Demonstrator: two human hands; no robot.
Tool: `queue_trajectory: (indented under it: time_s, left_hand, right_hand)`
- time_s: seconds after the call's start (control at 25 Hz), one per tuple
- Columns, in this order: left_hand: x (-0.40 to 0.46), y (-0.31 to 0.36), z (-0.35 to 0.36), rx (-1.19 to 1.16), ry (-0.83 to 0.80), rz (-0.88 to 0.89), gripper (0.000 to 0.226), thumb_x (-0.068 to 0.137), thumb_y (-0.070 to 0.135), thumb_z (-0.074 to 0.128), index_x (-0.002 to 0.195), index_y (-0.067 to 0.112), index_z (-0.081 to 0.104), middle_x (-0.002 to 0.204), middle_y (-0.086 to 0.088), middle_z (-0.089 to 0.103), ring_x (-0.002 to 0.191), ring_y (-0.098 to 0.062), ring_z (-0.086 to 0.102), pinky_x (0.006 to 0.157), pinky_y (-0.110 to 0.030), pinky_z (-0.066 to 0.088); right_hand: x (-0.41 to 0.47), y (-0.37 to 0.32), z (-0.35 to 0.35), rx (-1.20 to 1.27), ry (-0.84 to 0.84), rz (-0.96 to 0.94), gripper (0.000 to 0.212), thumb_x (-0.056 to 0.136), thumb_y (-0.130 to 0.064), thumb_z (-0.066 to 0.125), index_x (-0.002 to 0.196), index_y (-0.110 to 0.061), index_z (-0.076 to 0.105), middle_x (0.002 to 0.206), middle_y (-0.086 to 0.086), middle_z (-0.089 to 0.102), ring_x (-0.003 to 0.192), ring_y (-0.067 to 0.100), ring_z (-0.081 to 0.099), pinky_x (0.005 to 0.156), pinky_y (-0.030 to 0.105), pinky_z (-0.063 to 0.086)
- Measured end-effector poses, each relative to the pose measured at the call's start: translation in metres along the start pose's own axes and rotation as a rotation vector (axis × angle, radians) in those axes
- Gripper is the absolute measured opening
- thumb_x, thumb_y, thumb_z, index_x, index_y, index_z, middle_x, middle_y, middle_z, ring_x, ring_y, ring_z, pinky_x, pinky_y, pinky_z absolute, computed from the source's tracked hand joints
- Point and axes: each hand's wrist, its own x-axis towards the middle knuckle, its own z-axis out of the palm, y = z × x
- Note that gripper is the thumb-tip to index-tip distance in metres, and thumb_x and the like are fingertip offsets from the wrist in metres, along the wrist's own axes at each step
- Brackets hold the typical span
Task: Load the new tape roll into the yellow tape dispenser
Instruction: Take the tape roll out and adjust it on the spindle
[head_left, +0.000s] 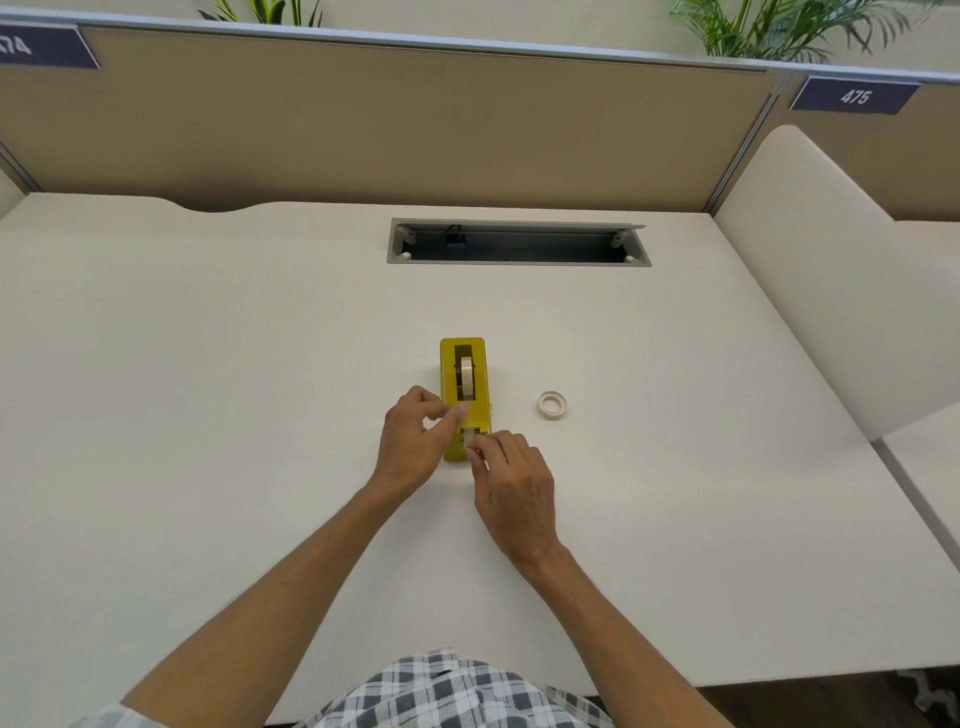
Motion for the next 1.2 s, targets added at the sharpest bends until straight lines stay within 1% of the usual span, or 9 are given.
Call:
queue_trajectory:
  time_s: [0.08,0.36,0.48,0.56,0.64,0.72,0.84,0.92,1.2]
  left_hand:
    - [0.004,0.005,0.003,-0.054,-0.015,-0.104,0.025,0.087,0.036,0.067,0.079,0.013,0.073,0.086,0.000,0.058,0.081,-0.010,0.056,0.065,-0.015,0.038]
    - [0.011,0.007,0.008,-0.215,-0.045,-0.305,0.018,0.084,0.025,0.072,0.083,0.008,0.073,0.097,-0.002,0.061,0.086,-0.005,0.057,0.063,-0.017,0.038]
    - [0.013,0.008,0.006,-0.275,-0.057,-0.339,0.015,0.083,0.026,0.072,0.076,0.013,0.074,0.095,-0.001,0.062,0.088,-0.008,0.058,0.064,-0.020,0.038]
    - [0.012,0.009,0.004,-0.298,-0.064,-0.337,0.023,0.083,0.033,0.072,0.063,0.022,0.074,0.092,-0.001,0.062,0.087,-0.008,0.057,0.065,-0.023,0.038]
    - [0.013,0.011,0.004,-0.311,-0.046,-0.355,0.031,0.084,0.039,0.070,0.058,0.022,0.071,0.089,-0.002,0.062,0.083,-0.008,0.058,0.065,-0.024,0.039]
    - [0.014,0.010,0.005,-0.302,-0.038,-0.360,0.026,0.083,0.036,0.071,0.065,0.017,0.072,0.091,-0.002,0.063,0.084,-0.009,0.059,0.065,-0.023,0.040]
    - [0.015,0.007,0.006,-0.269,-0.053,-0.338,0.014,0.083,0.023,0.073,0.078,0.010,0.073,0.095,0.000,0.064,0.088,-0.009,0.059,0.064,-0.021,0.040]
    - [0.016,0.006,0.007,-0.254,-0.048,-0.337,0.015,0.084,0.022,0.072,0.083,0.007,0.073,0.096,0.000,0.063,0.087,-0.008,0.059,0.064,-0.020,0.040]
    - [0.016,0.007,0.005,-0.262,-0.059,-0.336,0.016,0.084,0.022,0.072,0.086,0.007,0.074,0.095,0.001,0.063,0.087,-0.007,0.058,0.063,-0.018,0.039]
  right_hand:
    - [0.002,-0.001,-0.002,0.002,-0.003,0.004,0.004,0.089,-0.012,0.066,0.092,-0.009,0.067,0.084,0.005,0.066,0.072,0.021,0.059,0.058,0.031,0.047]
    - [0.009,-0.005,-0.007,0.004,-0.025,0.011,0.006,0.091,-0.013,0.064,0.095,-0.009,0.066,0.084,0.006,0.065,0.072,0.020,0.058,0.059,0.029,0.048]
    - [0.014,-0.007,-0.009,-0.001,-0.001,0.007,0.010,0.093,-0.017,0.059,0.092,-0.009,0.066,0.082,0.006,0.065,0.070,0.019,0.057,0.059,0.028,0.045]
    - [0.015,-0.008,-0.010,0.002,0.002,0.006,0.011,0.093,-0.017,0.057,0.091,-0.009,0.066,0.081,0.006,0.064,0.070,0.020,0.057,0.058,0.029,0.045]
    - [0.015,-0.009,-0.011,0.002,-0.007,0.008,0.010,0.093,-0.016,0.059,0.090,-0.009,0.066,0.081,0.006,0.064,0.069,0.020,0.057,0.057,0.028,0.045]
    - [0.015,-0.009,-0.011,0.002,-0.020,0.012,0.008,0.092,-0.015,0.060,0.091,-0.009,0.066,0.081,0.006,0.064,0.069,0.020,0.057,0.057,0.029,0.046]
    - [0.014,-0.008,-0.011,-0.001,-0.033,0.017,0.010,0.093,-0.015,0.059,0.092,-0.009,0.066,0.082,0.007,0.065,0.070,0.020,0.058,0.058,0.029,0.046]
    - [0.014,-0.008,-0.012,-0.002,-0.040,0.021,0.012,0.094,-0.017,0.057,0.092,-0.009,0.066,0.083,0.006,0.065,0.071,0.020,0.058,0.059,0.029,0.046]
    - [0.017,-0.009,-0.012,0.008,-0.052,0.017,0.006,0.091,-0.014,0.064,0.093,-0.009,0.066,0.084,0.007,0.066,0.072,0.020,0.059,0.060,0.030,0.050]
